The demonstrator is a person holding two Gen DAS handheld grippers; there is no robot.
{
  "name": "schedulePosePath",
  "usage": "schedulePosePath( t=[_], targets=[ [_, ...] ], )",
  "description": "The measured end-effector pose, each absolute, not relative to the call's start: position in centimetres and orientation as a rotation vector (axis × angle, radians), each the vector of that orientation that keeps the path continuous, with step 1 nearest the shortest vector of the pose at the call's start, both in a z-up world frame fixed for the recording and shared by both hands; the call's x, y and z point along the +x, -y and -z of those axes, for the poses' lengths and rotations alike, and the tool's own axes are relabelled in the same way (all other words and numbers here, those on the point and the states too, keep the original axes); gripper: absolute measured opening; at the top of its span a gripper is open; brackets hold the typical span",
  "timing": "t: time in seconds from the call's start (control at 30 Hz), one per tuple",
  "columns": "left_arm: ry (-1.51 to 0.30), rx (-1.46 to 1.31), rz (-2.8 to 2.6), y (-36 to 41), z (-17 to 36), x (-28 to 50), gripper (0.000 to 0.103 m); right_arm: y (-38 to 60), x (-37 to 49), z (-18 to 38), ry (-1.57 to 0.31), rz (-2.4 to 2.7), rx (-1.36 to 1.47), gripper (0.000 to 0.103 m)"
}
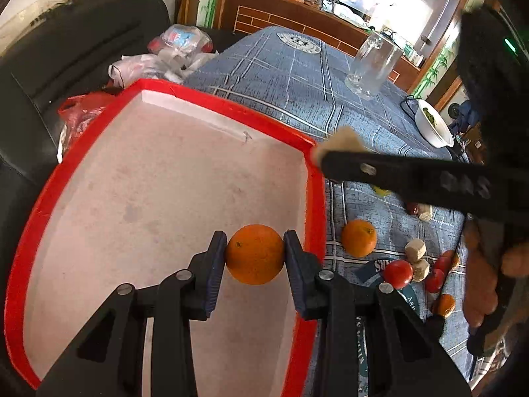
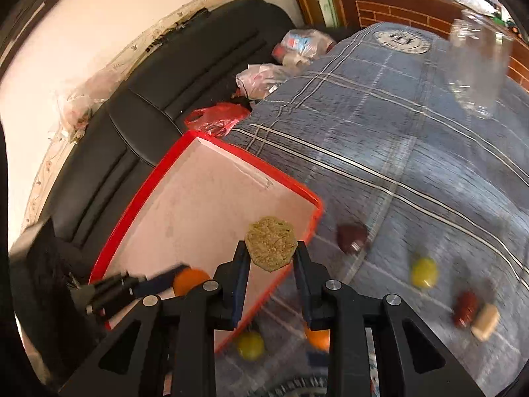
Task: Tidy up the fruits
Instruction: 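Carry cracker with right gripper into red tray while left gripper carries orange there, release both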
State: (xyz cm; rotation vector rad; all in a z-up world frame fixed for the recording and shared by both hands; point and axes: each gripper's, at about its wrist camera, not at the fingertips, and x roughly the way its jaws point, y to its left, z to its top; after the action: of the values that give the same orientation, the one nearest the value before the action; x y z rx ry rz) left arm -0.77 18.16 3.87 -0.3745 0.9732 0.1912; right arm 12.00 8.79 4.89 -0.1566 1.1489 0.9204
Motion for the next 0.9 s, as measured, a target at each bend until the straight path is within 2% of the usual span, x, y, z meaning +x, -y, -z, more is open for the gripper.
schedulePosePath(
  t=[0.4, 0.47, 0.83, 0.9],
  targets=[
    [-0.984, -0.387, -0.155, -19.3, -2.8, -0.6, 0.033, -13.5, 12.0, -2.2, -1.169, -0.937, -0.267, 0.027],
    [-0.983, -0.385, -0.154, -19.4, -2.7, -0.5, 0.033, -14.0, 12.0, -1.8, -1.162, -0.93, -0.29, 0.03],
    [-0.978, -0.414, -0.159, -19.6, -2.6, -0.5, 0.034, -13.2, 11.6, -1.4, -1.158, -0.915, -0.292, 0.03],
    [-0.978, -0.42, -0.161, -19.7, -2.7, -0.6, 0.038, -12.8, 11.4, -1.7, -1.157, -0.915, -0.29, 0.03]
  ],
)
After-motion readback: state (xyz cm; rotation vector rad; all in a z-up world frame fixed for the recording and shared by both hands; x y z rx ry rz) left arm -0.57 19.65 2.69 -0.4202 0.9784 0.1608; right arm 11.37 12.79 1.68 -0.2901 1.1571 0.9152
